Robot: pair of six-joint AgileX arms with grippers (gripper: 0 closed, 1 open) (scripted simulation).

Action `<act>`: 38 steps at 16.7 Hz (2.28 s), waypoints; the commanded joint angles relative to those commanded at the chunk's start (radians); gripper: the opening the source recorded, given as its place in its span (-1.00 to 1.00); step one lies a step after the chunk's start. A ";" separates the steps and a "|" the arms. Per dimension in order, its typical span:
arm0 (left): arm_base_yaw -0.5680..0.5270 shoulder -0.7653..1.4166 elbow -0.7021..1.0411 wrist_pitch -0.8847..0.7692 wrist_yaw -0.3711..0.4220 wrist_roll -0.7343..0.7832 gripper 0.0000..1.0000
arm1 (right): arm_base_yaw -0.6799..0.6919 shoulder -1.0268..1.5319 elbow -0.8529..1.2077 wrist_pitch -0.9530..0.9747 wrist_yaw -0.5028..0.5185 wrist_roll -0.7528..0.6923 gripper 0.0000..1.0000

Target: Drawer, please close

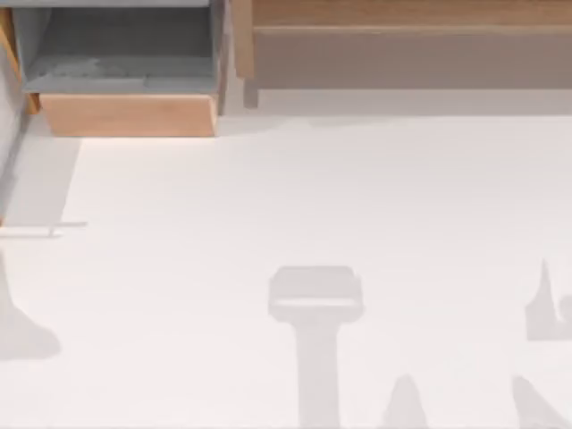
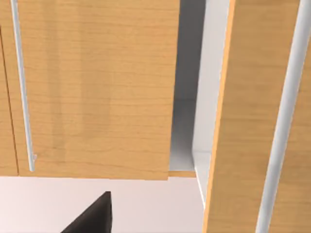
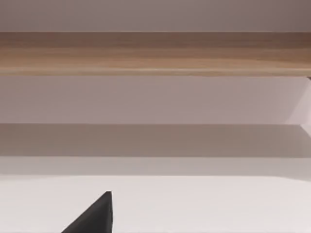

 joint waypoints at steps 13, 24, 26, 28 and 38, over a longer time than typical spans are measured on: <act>-0.042 0.049 0.092 -0.022 -0.041 0.025 1.00 | 0.000 0.000 0.000 0.000 0.000 0.000 1.00; -0.042 0.049 0.092 -0.022 -0.041 0.025 -0.21 | 0.000 0.000 0.000 0.000 0.000 0.000 1.00; -0.042 0.049 0.092 -0.022 -0.041 0.025 -0.51 | 0.000 0.000 0.000 0.000 0.000 0.000 1.00; -0.042 0.049 0.092 -0.022 -0.041 0.025 -0.81 | 0.000 0.000 0.000 0.000 0.000 0.000 1.00; -0.040 0.059 0.091 -0.031 -0.041 0.022 -1.00 | 0.000 0.000 0.000 0.000 0.000 0.000 1.00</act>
